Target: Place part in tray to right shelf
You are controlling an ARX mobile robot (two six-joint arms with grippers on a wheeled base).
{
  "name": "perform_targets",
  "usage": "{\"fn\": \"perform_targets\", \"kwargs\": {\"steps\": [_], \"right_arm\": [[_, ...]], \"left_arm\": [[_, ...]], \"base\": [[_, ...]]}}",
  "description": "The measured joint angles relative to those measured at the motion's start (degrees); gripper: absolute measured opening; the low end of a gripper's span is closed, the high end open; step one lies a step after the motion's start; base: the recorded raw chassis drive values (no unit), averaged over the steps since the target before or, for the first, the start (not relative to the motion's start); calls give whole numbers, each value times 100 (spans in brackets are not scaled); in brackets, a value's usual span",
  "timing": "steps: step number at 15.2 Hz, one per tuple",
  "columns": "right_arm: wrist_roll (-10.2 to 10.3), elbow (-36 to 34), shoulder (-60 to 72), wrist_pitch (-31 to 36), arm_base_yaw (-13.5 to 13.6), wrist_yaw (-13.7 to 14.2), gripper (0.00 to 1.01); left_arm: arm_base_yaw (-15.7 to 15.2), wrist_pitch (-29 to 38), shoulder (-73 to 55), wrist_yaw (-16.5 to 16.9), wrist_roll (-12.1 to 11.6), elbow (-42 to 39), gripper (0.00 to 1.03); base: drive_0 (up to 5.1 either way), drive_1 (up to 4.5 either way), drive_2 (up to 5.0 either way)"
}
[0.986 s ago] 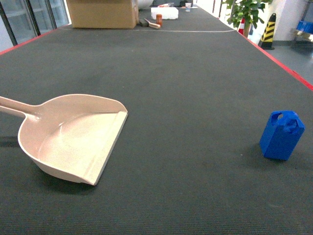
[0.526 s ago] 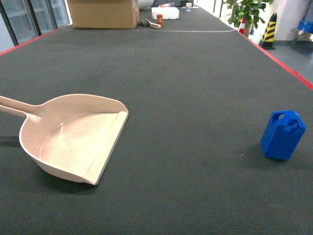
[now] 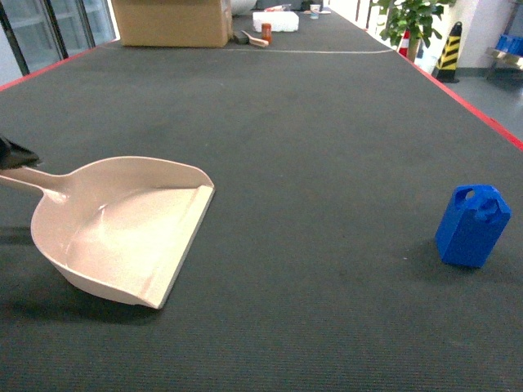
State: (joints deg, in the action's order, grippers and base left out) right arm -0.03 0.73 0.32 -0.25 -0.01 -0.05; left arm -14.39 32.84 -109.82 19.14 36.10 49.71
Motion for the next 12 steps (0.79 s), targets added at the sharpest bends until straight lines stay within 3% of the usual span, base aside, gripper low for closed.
{"fn": "perform_targets", "kwargs": {"steps": [1, 4, 8, 9, 12], "right_arm": [[0, 2, 0, 0, 0, 2, 98], [0, 2, 0, 0, 0, 0, 98], [0, 0, 0, -2, 0, 2, 98], [0, 0, 0, 0, 0, 0, 98], [0, 2, 0, -4, 0, 2, 98]], "left_arm": [[52, 22, -275, -203, 175, 304, 98], [118, 232, -1056, -367, 638, 1250, 98], [-186, 944, -1755, -37, 1191, 1681, 98], [-238, 1047, -1825, 59, 1366, 1679, 90], [-232, 1539, -1707, 474, 1862, 1268, 51]], "base": [[0, 0, 0], [0, 0, 0], [0, 0, 0], [0, 0, 0], [0, 0, 0]]}}
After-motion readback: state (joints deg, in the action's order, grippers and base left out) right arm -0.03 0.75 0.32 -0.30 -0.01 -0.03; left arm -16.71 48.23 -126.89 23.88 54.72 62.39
